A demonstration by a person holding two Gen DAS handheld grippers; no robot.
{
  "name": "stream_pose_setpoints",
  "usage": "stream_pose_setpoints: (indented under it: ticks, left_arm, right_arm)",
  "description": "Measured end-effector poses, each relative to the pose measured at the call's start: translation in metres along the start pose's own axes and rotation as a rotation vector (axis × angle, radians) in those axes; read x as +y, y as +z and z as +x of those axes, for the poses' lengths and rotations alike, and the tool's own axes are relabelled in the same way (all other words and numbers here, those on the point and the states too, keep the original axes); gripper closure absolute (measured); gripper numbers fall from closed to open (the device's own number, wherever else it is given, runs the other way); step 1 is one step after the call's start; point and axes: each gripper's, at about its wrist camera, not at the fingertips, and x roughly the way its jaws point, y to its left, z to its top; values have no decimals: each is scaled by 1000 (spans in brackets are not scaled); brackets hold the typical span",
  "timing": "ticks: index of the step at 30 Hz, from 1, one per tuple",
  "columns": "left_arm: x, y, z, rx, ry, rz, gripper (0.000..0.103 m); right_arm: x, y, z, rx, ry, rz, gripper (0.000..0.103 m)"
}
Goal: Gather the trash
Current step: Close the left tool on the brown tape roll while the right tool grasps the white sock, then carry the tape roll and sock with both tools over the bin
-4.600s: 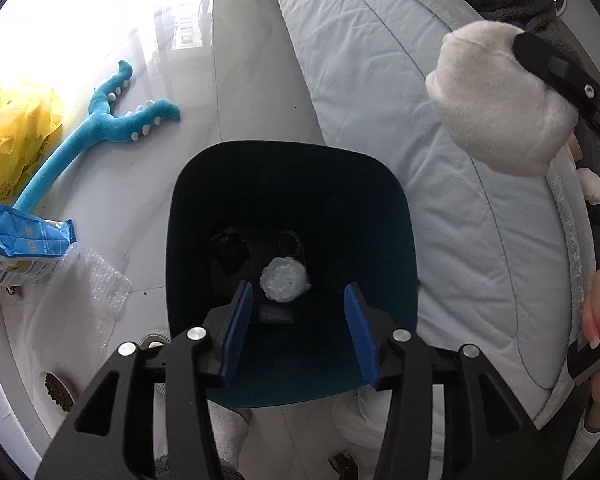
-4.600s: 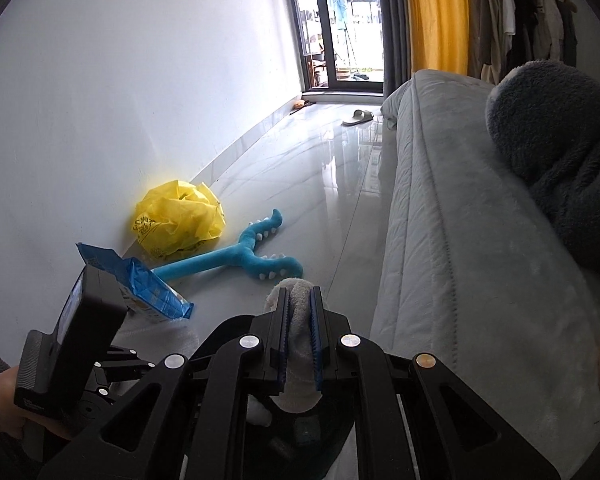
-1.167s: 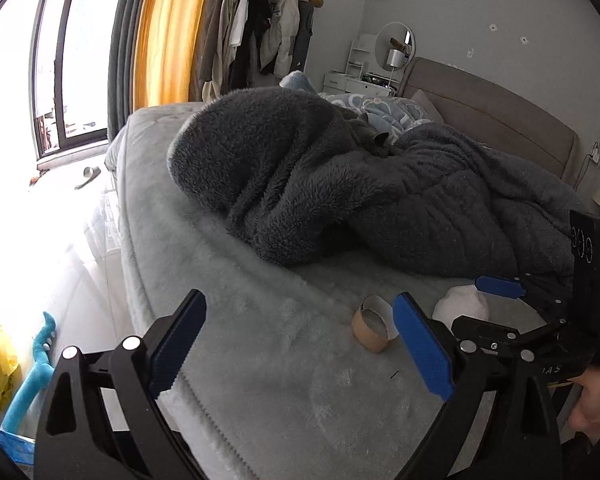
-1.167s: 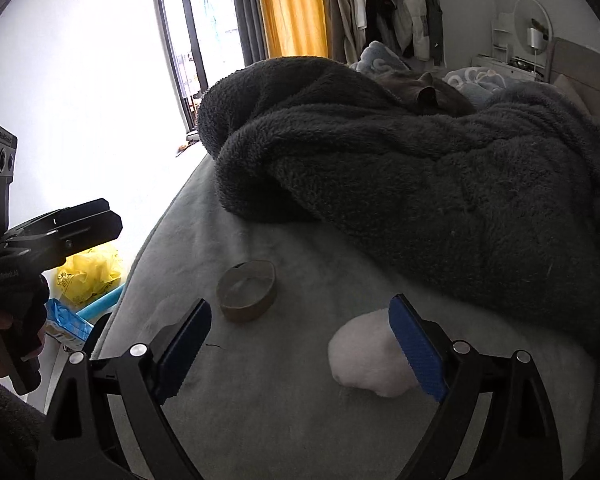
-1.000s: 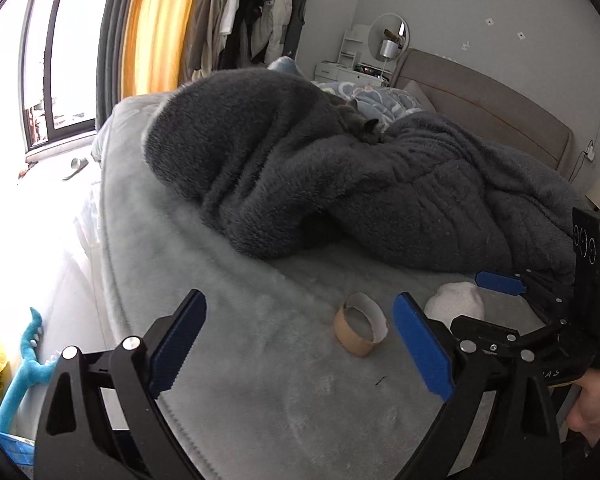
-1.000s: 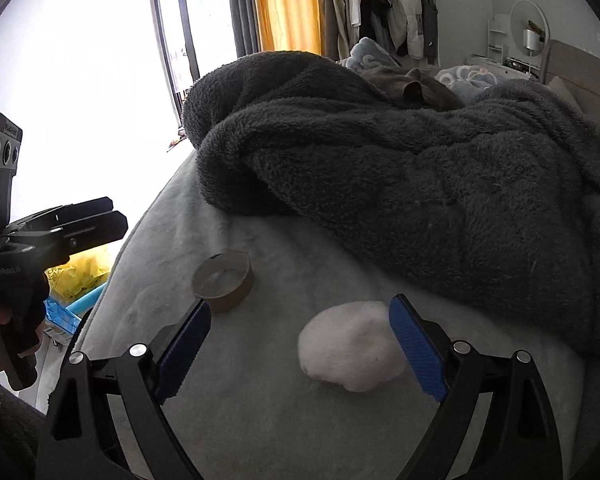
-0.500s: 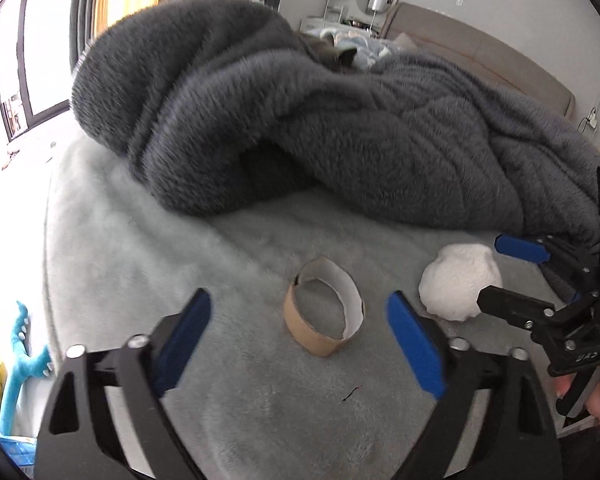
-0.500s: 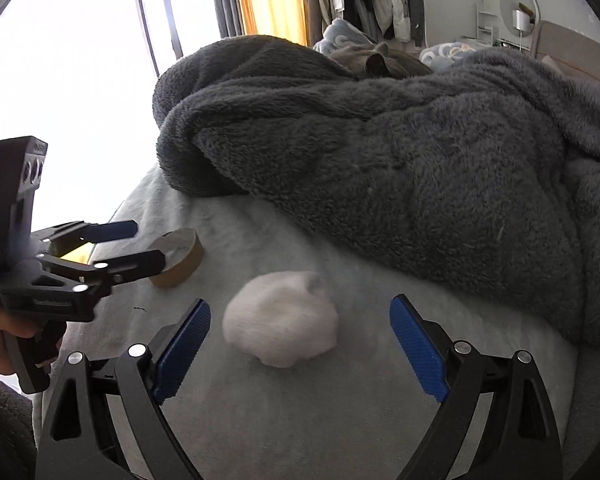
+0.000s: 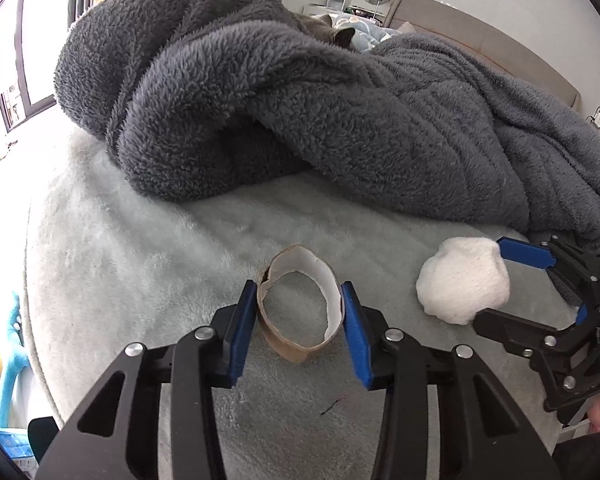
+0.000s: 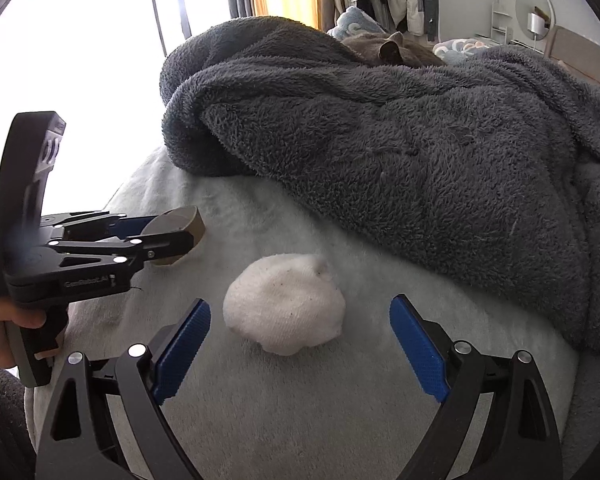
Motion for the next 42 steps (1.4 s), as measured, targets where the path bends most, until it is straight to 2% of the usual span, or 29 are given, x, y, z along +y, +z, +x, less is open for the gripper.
stream_pose_setpoints:
  ticks: [10,17,19,22,26,35,42]
  left_arm:
    - [10,-1,-33,-36,-12,1,59]
    - [21,-11,-53,-34,-10,-14,59]
    - [22,-13,-57,-29,1,2,59]
    - [28,-15,-64,-24,8,10,59]
    - [40,-18,-73,-29,20,-2,59]
    - [76,-28,-93,-14,48,-84,59]
    - [105,-40,-112,-6,82,-121,59]
  right_arm:
    - [13,0,15,28,-48,-53,11]
    - [11,10,24,36,-51,-19,11]
    - [10,12,29,67,-71,-19,11]
    - [8,13,38,119,-56,2,38]
    - [18,20,40,114,-75,-8,48]
    - [65,42,37,51,-24,-30,49]
    - [106,52,33,8,66,-36,49]
